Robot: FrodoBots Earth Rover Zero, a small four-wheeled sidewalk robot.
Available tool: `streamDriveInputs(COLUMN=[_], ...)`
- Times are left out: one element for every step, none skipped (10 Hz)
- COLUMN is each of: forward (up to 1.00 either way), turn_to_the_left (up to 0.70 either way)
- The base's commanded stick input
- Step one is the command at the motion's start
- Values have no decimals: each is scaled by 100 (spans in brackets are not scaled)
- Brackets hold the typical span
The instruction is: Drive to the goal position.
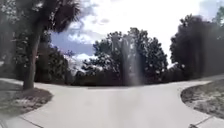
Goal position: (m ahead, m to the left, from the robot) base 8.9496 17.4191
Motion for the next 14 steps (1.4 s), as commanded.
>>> streamDriveInputs(forward=[69, 69, 69, 69, 69, 69, 69, 69, 69, 69, 69, 69, 69, 69], turn_to_the_left=[14, 14, 14, 14, 14, 14, 14, 14, 14, 14, 14, 14, 14, 14])
